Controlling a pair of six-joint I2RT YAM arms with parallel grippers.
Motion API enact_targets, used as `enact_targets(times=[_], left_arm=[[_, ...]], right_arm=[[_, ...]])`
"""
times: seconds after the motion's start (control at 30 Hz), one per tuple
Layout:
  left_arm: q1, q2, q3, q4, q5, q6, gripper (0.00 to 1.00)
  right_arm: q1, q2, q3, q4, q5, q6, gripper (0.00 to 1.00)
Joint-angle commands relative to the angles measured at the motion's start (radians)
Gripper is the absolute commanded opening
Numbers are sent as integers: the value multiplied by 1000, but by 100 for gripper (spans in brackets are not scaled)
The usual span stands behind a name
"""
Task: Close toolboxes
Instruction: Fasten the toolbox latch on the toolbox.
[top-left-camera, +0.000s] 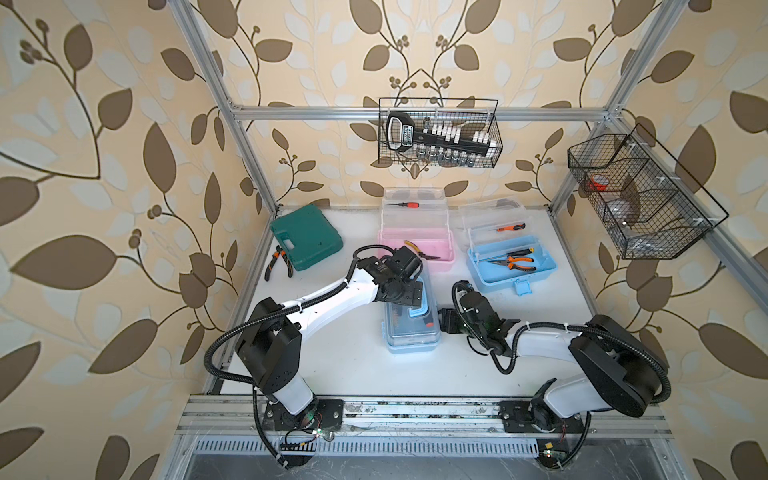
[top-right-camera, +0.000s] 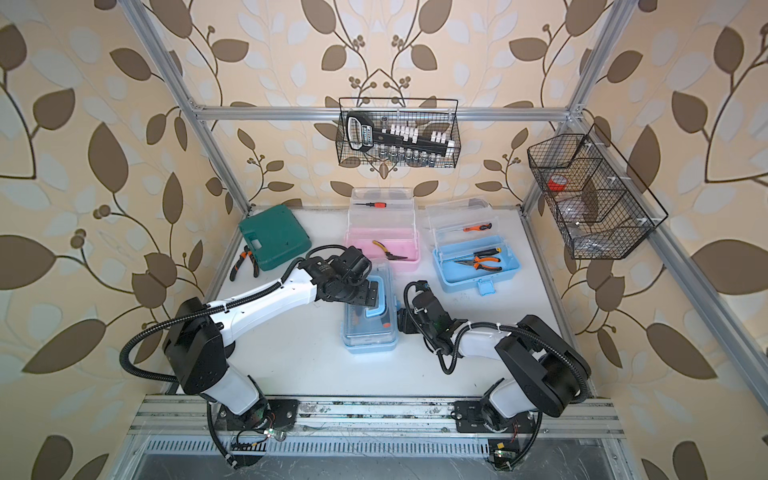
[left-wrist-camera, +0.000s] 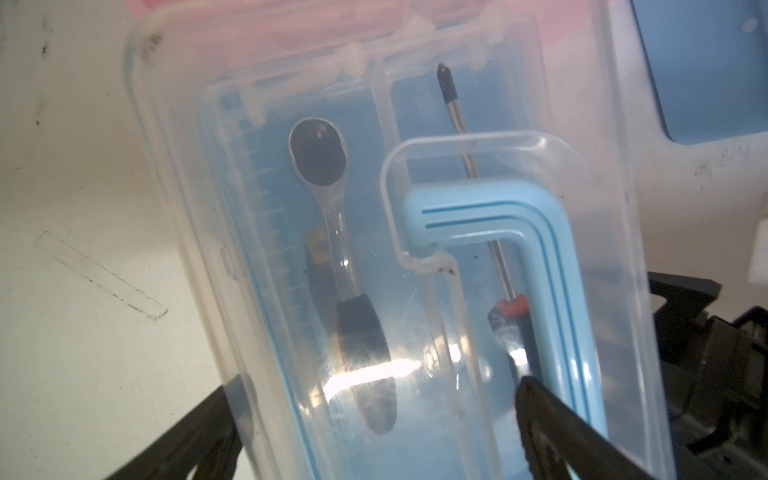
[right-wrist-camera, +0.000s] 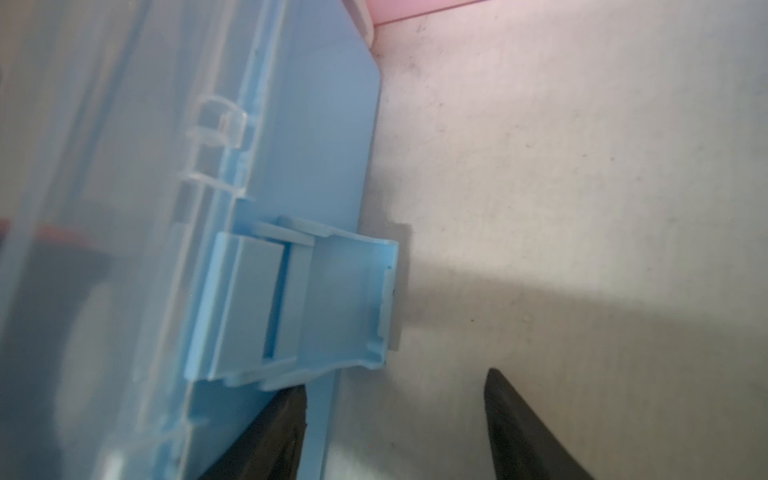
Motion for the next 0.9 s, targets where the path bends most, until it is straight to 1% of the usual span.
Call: enact_targets(times=[0.0,0.17,0.43,0.7,0.87], left_arm=[[-6,-7,-34,-35,15,10,99],[-6,-2,-41,-26,14,11,99],[-6,-6,-50,-15,16,20,99],[-6,-13,-61,-6,13,26,99],[-6,-10,-60,-5,9,27,99]], right_arm=[[-6,-35,-23,-33,143,37,66],[-6,-71,-9,-65,199,18,66],[-5,-86,37,-82,238,-27,66],[-6,-162,28,7,151,-99,66],[-8,-155,48,40,55,-123,66]])
